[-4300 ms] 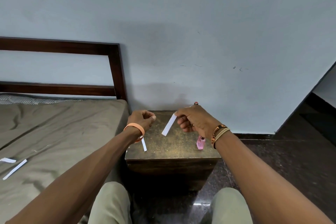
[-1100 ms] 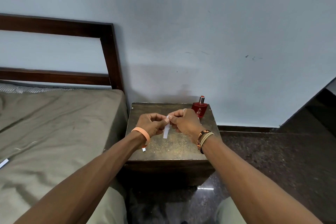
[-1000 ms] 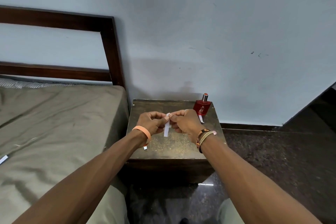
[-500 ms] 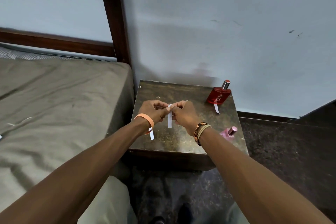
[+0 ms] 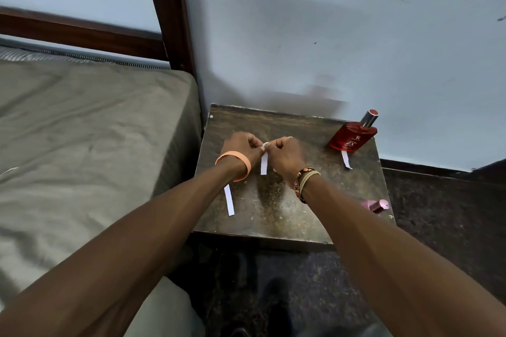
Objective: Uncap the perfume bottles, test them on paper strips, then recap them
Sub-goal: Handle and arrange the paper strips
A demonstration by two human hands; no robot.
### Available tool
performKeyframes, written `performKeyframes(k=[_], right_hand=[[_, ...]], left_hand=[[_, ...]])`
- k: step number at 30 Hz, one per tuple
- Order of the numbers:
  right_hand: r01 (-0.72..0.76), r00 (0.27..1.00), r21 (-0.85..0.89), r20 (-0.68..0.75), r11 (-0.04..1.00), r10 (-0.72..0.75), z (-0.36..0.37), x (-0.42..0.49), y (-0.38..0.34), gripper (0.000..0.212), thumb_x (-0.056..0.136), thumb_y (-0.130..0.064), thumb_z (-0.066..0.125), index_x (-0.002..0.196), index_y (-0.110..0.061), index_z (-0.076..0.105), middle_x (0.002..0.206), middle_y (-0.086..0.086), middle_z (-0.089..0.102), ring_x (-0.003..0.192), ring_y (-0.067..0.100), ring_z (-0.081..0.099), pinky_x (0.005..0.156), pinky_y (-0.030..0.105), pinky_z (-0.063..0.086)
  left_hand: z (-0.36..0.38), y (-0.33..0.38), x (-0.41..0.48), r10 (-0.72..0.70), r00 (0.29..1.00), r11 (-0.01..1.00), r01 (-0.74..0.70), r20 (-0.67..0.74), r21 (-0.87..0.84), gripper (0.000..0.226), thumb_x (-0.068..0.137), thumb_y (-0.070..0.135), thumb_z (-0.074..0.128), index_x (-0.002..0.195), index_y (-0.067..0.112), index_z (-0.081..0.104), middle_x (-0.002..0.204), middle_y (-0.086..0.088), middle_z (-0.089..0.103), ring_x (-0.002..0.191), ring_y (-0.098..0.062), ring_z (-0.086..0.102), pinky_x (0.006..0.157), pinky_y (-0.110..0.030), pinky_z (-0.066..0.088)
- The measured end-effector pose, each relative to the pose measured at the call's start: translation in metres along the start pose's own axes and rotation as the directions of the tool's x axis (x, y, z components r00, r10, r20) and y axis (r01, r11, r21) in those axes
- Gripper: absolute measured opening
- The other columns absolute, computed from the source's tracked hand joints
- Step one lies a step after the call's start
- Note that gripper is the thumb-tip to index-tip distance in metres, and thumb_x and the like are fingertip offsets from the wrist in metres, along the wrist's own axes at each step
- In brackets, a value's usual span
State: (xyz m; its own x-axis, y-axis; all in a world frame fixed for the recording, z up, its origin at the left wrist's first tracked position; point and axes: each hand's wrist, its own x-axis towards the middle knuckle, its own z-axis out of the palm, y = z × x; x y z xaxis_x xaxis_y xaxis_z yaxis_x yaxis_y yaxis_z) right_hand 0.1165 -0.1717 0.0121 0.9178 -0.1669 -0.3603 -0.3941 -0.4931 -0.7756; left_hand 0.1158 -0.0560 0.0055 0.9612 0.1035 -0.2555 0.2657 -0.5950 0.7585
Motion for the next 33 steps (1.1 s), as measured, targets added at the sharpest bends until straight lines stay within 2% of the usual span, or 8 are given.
performKeyframes(k=[4,7,12,19,23,26,29,33], right_hand=[[0.001,1.0,-0.034,-0.024,0.999,-0.002,0.008,0.021,0.003,0.03,0.089,-0.02,0.065,0.059,-0.021,0.065,0.071,0.003,0.07,0.076,0.025,0.067,0.071,0.042,0.056],[0.015,0.999,-0.091,-0.027,0.996,-0.018,0.012,0.034,0.003,0.032,0.089,-0.021,0.065,0.057,-0.022,0.065,0.071,0.003,0.07,0.075,0.024,0.066,0.069,0.039,0.054],[-0.003,0.999,-0.126,-0.053,0.992,-0.004,0.017,0.05,0.008,0.03,0.087,-0.023,0.066,0.058,-0.02,0.066,0.076,0.002,0.072,0.079,0.023,0.067,0.072,0.036,0.054],[-0.021,0.995,-0.159,-0.103,0.987,0.005,0.022,0.056,0.012,0.025,0.085,-0.026,0.066,0.061,-0.022,0.064,0.068,-0.006,0.066,0.074,0.017,0.065,0.063,0.025,0.043],[-0.026,0.987,-0.134,-0.161,0.991,0.004,0.022,0.054,0.016,0.016,0.083,-0.024,0.069,0.068,-0.024,0.064,0.077,-0.007,0.067,0.078,0.015,0.064,0.068,0.029,0.052],[-0.006,0.99,-0.121,-0.141,0.993,-0.011,0.022,0.051,0.016,0.011,0.085,-0.026,0.068,0.075,-0.023,0.064,0.08,-0.005,0.067,0.08,0.016,0.064,0.069,0.031,0.052],[-0.011,0.99,-0.027,-0.139,1.0,0.007,0.02,0.048,0.015,0.01,0.087,-0.028,0.06,0.078,-0.024,0.062,0.081,-0.001,0.07,0.08,0.022,0.068,0.075,0.044,0.058],[0.055,0.982,0.009,-0.179,0.998,-0.052,0.004,0.03,0.012,0.012,0.09,-0.028,0.055,0.079,-0.03,0.057,0.085,-0.002,0.07,0.082,0.023,0.068,0.079,0.048,0.057]], left_hand=[[0.007,-0.006,0.018,-0.004,1.0,0.999,0.005,-0.018,0.049,0.012,0.086,0.03,0.067,0.086,0.019,0.073,0.086,0.001,0.071,0.078,-0.014,0.061,0.07,-0.024,0.044],[0.012,-0.009,0.031,-0.009,1.0,0.998,0.011,-0.019,0.07,0.012,0.086,0.03,0.067,0.083,0.02,0.072,0.089,-0.001,0.073,0.084,-0.019,0.065,0.075,-0.028,0.051],[0.019,-0.013,0.045,-0.013,0.999,0.995,0.017,-0.036,0.1,0.017,0.084,0.032,0.066,0.068,0.029,0.063,0.084,0.0,0.073,0.083,-0.021,0.067,0.076,-0.032,0.055],[0.027,-0.016,0.049,-0.011,0.994,0.989,0.026,-0.106,0.145,0.018,0.081,0.028,0.063,0.065,0.032,0.058,0.082,0.003,0.072,0.084,-0.02,0.066,0.076,-0.036,0.056],[0.03,-0.018,0.048,-0.006,0.992,0.991,0.023,-0.127,0.13,0.007,0.081,0.032,0.068,0.077,0.03,0.062,0.079,0.008,0.069,0.085,-0.017,0.065,0.076,-0.035,0.055],[0.028,-0.019,0.049,-0.013,0.993,0.994,0.026,-0.121,0.103,0.009,0.081,0.032,0.07,0.079,0.029,0.062,0.074,0.01,0.065,0.084,-0.016,0.065,0.076,-0.031,0.053],[0.024,-0.019,0.045,-0.015,0.992,0.999,0.021,-0.127,0.047,0.009,0.083,0.031,0.068,0.089,0.025,0.065,0.074,0.011,0.062,0.082,-0.013,0.064,0.076,-0.025,0.049],[0.017,-0.021,0.027,0.027,0.981,1.0,-0.025,-0.192,0.015,0.013,0.084,0.023,0.065,0.097,0.022,0.065,0.081,0.011,0.064,0.082,-0.01,0.064,0.079,-0.024,0.049]])
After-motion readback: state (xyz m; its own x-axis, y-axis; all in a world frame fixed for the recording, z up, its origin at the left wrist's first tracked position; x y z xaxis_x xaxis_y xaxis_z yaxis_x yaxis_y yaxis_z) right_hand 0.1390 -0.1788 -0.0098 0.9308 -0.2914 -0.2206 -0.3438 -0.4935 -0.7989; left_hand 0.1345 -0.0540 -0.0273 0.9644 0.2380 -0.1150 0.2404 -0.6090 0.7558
